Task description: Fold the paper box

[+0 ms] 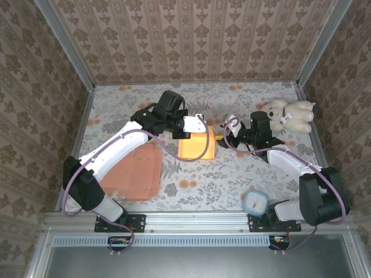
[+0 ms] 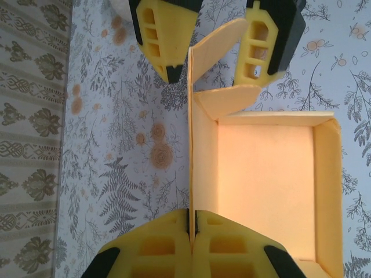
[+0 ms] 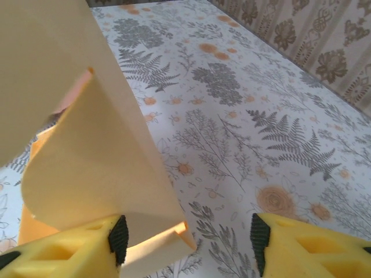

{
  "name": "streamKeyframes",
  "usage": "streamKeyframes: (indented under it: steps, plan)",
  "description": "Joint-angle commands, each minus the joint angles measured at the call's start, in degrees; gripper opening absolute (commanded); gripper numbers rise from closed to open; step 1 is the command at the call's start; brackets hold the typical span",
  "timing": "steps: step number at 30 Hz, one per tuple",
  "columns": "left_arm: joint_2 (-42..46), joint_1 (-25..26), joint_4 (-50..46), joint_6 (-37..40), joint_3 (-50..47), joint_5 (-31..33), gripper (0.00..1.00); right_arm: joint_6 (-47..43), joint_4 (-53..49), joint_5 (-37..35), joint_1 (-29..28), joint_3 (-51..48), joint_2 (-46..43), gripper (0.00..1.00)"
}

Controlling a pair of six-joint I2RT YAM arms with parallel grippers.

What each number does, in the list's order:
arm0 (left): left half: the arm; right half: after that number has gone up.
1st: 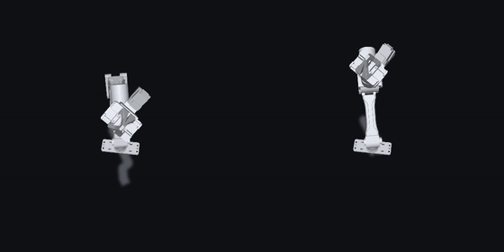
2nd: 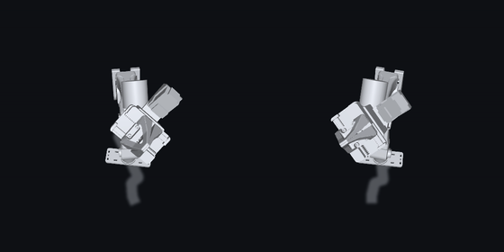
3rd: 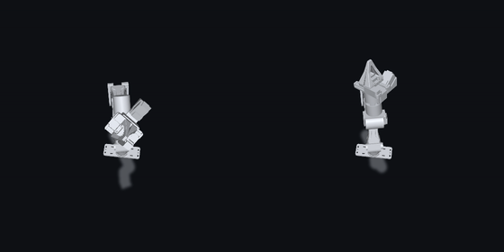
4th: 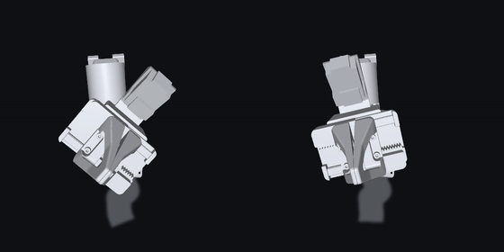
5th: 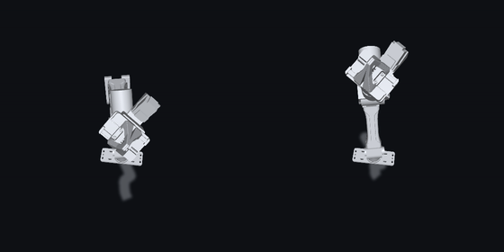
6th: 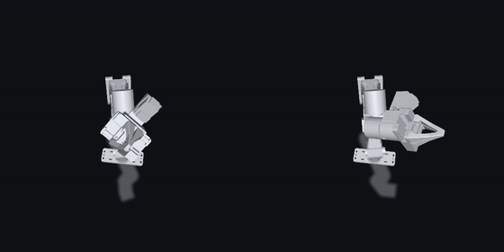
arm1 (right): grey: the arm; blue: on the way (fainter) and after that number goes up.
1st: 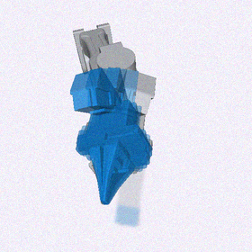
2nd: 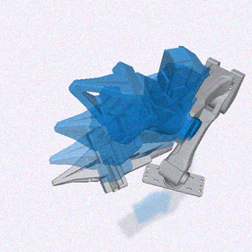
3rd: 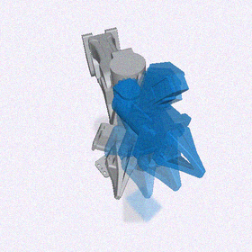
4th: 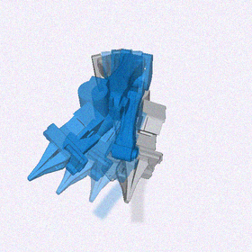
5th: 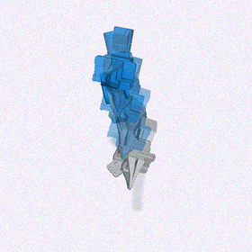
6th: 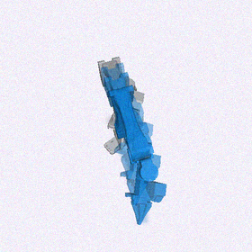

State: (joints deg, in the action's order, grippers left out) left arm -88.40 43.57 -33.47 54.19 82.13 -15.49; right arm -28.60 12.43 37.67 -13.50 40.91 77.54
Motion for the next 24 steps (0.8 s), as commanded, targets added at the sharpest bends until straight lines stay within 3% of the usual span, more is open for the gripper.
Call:
streamKeyframes:
  steps: [1,17,24]
  plan:
    - [-1.0,0.9,0.4,1.8,-0.3,0.0,0.00,-1.6,-0.3,2.6,-1.4,1.2,0.8,0.59]
    - [-0.9,5.5,-0.8,3.9,-1.4,1.3,0.00,-8.0,-1.1,5.1,-2.5,1.5,1.5,0.48]
    - [-1.0,6.6,-0.8,4.4,-1.4,2.8,0.00,-10.7,-3.0,6.8,-2.6,2.0,0.7,0.34]
